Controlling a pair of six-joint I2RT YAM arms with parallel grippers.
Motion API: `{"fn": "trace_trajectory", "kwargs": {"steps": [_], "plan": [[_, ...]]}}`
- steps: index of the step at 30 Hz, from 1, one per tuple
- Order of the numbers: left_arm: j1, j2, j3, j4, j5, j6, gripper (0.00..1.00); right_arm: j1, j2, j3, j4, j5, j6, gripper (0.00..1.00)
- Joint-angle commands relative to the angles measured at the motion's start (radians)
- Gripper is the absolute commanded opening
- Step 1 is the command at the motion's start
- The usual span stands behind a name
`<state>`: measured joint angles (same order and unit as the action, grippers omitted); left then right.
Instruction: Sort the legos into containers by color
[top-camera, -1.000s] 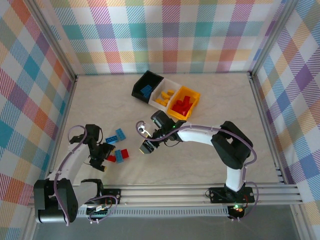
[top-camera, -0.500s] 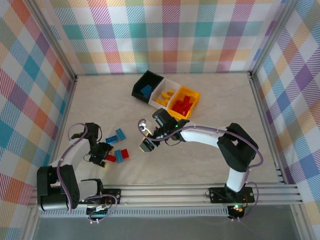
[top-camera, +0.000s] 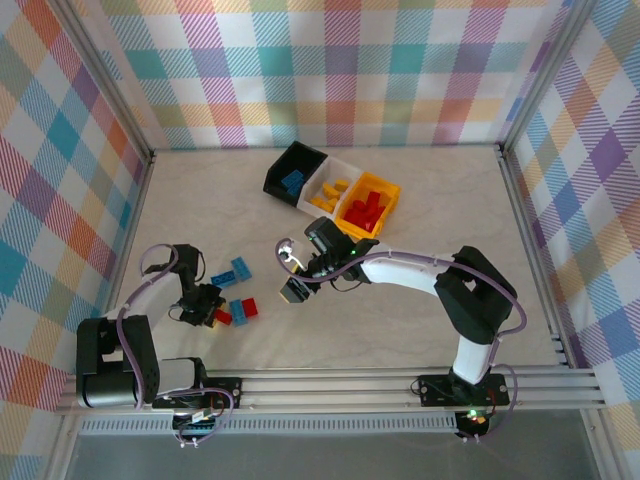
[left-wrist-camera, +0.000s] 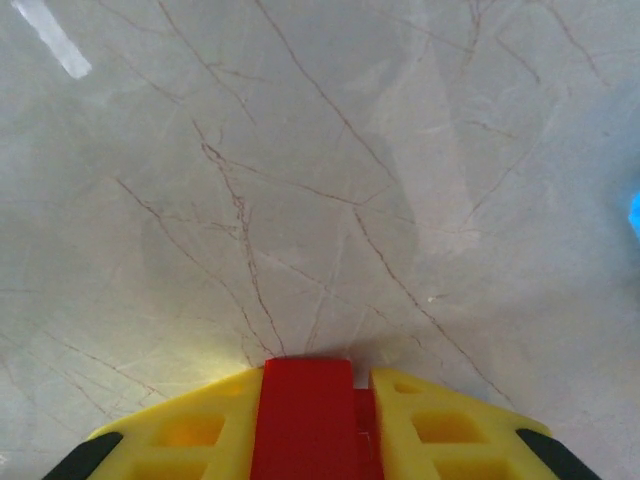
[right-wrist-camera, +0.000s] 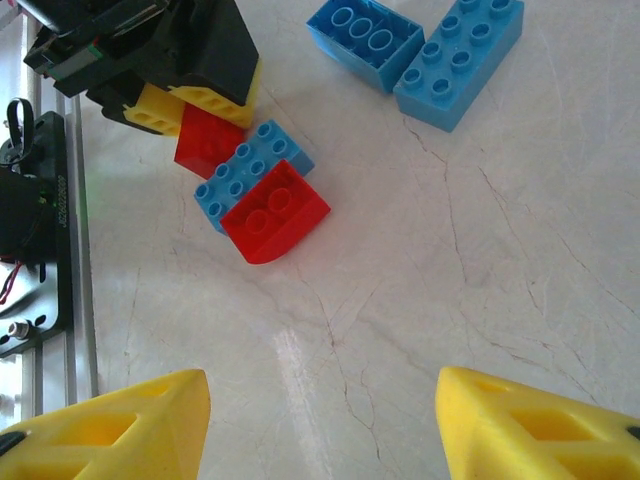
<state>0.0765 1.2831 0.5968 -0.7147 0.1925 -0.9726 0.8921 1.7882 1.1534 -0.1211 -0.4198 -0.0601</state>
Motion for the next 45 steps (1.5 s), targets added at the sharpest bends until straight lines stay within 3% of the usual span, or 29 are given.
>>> {"fn": "trace_trajectory", "kwargs": {"steps": [1,6,11,18,24,33,42,45], "plan": [[0.012,-0.005,0.033,-0.014,0.025,0.019,0.27,-0.011,-0.054,-0.001,0.005,-0.002,0.004,0.61],[0.000,-0.076,0.148,-0.091,0.032,0.032,0.26,-0.120,-0.129,-0.057,0.107,-0.003,0.139,0.62],[-0.106,-0.007,0.365,-0.050,0.017,0.042,0.26,-0.227,-0.241,-0.121,0.183,0.051,0.260,0.62],[-0.342,0.367,0.743,0.141,0.078,0.075,0.27,-0.331,-0.382,-0.213,0.167,0.092,0.363,0.62],[-0.467,0.704,1.126,0.199,0.154,0.151,0.27,-0.374,-0.557,-0.308,0.106,0.158,0.405,0.64],[-0.573,0.991,1.411,0.368,0.291,0.155,0.27,-0.375,-0.790,-0.395,-0.062,0.259,0.434,0.65],[-0.618,1.298,1.868,0.206,0.302,0.170,0.28,-0.375,-0.881,-0.417,-0.113,0.307,0.458,0.66],[-0.619,1.358,1.949,0.176,0.305,0.151,0.41,-0.376,-0.878,-0.400,-0.123,0.315,0.431,0.72]]}}
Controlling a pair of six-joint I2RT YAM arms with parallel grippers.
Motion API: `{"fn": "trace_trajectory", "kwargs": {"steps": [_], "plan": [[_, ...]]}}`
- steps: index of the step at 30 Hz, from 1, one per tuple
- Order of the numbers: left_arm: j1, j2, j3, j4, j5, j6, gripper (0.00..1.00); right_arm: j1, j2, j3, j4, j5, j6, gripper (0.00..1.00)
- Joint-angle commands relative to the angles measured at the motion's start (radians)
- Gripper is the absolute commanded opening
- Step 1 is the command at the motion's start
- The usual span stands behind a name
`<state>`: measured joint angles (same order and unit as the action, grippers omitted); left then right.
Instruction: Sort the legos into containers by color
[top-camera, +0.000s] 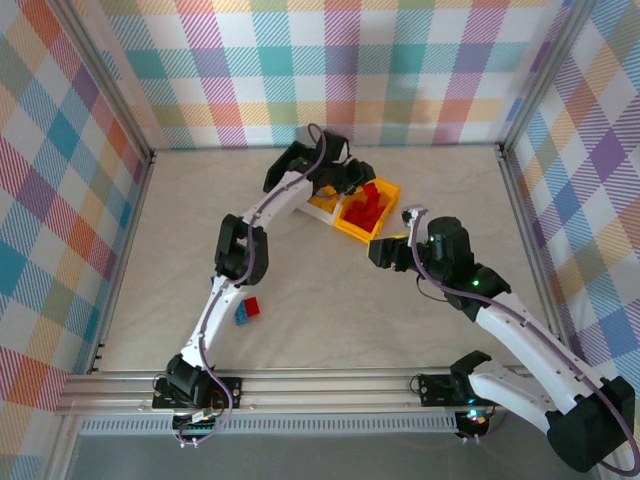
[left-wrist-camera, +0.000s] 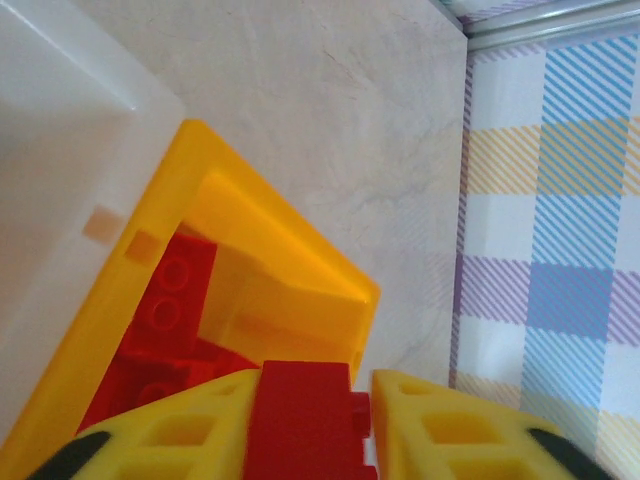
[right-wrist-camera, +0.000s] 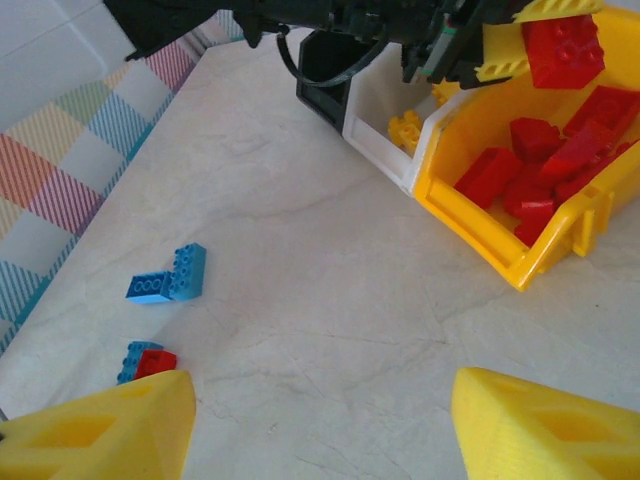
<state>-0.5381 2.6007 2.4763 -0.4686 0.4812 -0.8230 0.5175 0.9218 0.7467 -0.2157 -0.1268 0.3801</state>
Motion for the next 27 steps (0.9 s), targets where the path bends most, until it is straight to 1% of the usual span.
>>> {"fn": "trace_trajectory", "kwargs": {"steps": [1,5,8,11,14,15,16,17,18,20,23,25,27], "plan": [[-0.006,0.048,0.081,-0.075,0.015,0.001,0.44,-0.001,-0.010,0.015,-0.032,0.028,-0.019,0.73],[-0.009,0.037,0.085,-0.077,0.022,-0.002,0.56,-0.001,0.003,0.027,-0.031,0.024,-0.033,0.73],[-0.009,-0.003,0.085,-0.101,0.034,0.011,0.57,-0.001,0.021,0.029,-0.023,-0.005,-0.047,0.73],[-0.010,-0.096,0.080,-0.196,0.016,0.086,0.59,0.001,0.082,0.045,-0.039,-0.094,-0.104,0.72],[-0.001,-0.218,0.035,-0.364,-0.065,0.192,0.59,0.030,0.215,0.105,-0.112,-0.162,-0.184,0.70],[0.007,-0.275,-0.018,-0.423,-0.116,0.219,0.60,0.059,0.256,0.125,-0.125,-0.169,-0.226,0.70],[0.018,-0.348,-0.104,-0.447,-0.159,0.229,0.60,0.093,0.301,0.141,-0.124,-0.171,-0.267,0.70],[0.031,-0.420,-0.198,-0.442,-0.190,0.234,0.60,0.123,0.338,0.153,-0.116,-0.175,-0.292,0.70],[0.053,-0.513,-0.328,-0.415,-0.215,0.228,0.60,0.154,0.372,0.164,-0.099,-0.189,-0.315,0.70],[0.107,-0.675,-0.546,-0.379,-0.244,0.203,0.61,0.206,0.448,0.180,-0.047,-0.254,-0.391,0.70],[0.208,-0.879,-0.809,-0.380,-0.257,0.177,0.61,0.307,0.566,0.212,-0.004,-0.321,-0.645,0.73],[0.273,-1.010,-0.973,-0.381,-0.251,0.174,0.62,0.352,0.660,0.271,-0.017,-0.373,-0.828,0.74],[0.328,-1.119,-1.106,-0.387,-0.247,0.176,0.63,0.380,0.742,0.336,-0.022,-0.396,-0.939,0.76]]}}
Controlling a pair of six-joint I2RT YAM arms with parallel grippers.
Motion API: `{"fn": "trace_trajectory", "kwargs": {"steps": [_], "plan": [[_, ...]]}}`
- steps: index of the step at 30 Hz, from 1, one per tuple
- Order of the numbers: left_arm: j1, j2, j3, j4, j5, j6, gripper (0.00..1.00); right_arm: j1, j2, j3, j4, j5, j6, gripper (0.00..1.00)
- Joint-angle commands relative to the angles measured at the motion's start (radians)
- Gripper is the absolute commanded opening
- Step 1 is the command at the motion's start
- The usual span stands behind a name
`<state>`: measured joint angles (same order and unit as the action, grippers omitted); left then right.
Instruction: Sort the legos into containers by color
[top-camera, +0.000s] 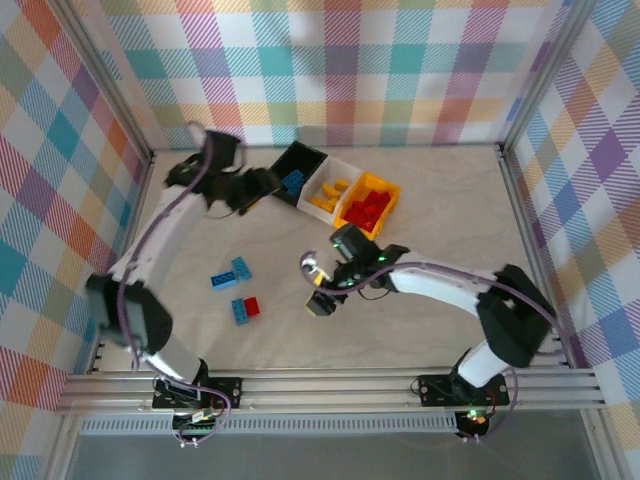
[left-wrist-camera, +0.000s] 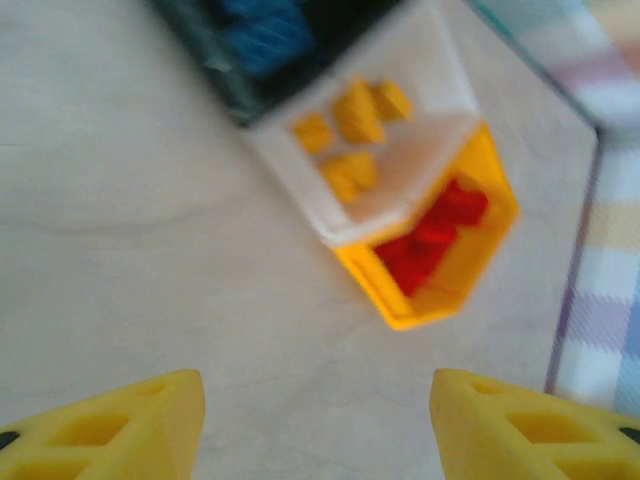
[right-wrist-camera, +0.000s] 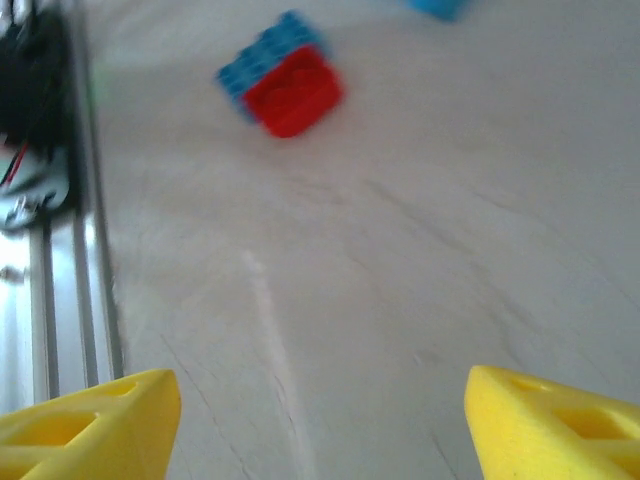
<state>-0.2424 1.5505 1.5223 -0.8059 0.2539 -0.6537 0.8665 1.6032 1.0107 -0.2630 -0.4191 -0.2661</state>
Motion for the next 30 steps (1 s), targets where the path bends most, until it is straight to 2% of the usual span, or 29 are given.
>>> {"fn": "trace_trajectory", "kwargs": {"steps": [1,6,11,18,20,30], "plan": [[0.061,-0.123,-0.217,-0.054,-0.012,0.004,0.63,0.039,0.103,0.110,0.028,-0.124,-0.345,0.77],[0.176,-0.316,-0.434,-0.077,0.024,-0.020,0.65,0.078,0.305,0.299,-0.021,-0.151,-0.504,0.78],[0.233,-0.370,-0.485,-0.146,0.032,0.017,0.71,0.106,0.451,0.447,-0.073,-0.121,-0.572,0.78],[0.240,-0.374,-0.514,-0.167,0.024,0.010,0.73,0.128,0.543,0.524,-0.077,-0.103,-0.567,0.78],[0.241,-0.368,-0.515,-0.170,0.020,0.008,0.73,0.140,0.563,0.534,-0.073,-0.096,-0.556,0.82],[0.241,-0.332,-0.478,-0.223,-0.042,0.014,0.74,0.181,0.638,0.585,-0.066,0.005,-0.530,0.82]]}}
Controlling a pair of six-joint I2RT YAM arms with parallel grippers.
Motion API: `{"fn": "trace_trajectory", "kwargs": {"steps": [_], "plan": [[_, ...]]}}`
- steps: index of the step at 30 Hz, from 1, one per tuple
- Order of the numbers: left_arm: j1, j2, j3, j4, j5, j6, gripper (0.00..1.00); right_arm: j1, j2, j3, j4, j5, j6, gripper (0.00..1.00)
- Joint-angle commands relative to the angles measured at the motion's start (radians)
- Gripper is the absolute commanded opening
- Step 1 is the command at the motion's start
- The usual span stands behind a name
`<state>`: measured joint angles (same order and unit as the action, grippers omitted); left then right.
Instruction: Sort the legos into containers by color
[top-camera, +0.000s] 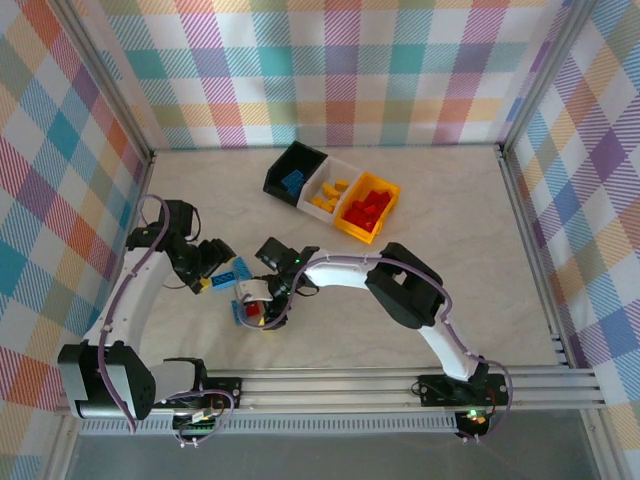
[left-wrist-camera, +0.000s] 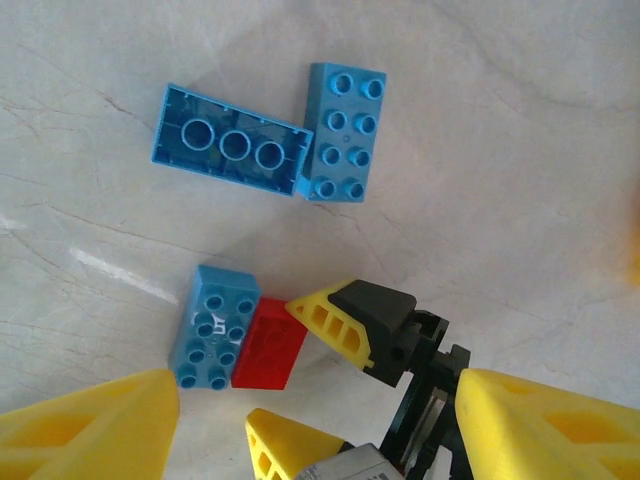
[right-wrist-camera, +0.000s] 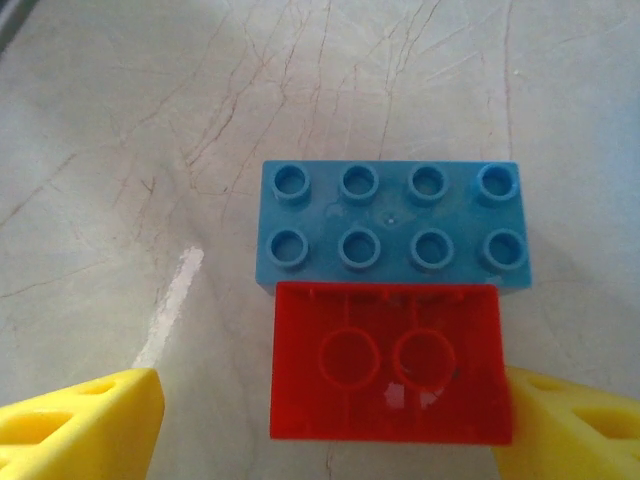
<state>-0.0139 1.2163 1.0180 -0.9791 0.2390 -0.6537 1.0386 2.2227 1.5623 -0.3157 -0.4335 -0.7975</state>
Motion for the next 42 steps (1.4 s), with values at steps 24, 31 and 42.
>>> {"fn": "trace_trajectory", "kwargs": {"steps": [24,31,42], "plan": [[0.011,-0.021,-0.021,-0.053,-0.012,0.009,0.75,0.043,0.055,0.088,-0.005,0.106,0.056,0.47],[0.012,-0.012,-0.001,-0.056,-0.024,0.014,0.75,0.041,0.004,0.063,0.030,0.136,0.080,0.45],[0.012,0.037,0.081,-0.066,-0.057,0.029,0.76,-0.079,-0.244,-0.077,0.052,0.175,0.192,0.46]]}}
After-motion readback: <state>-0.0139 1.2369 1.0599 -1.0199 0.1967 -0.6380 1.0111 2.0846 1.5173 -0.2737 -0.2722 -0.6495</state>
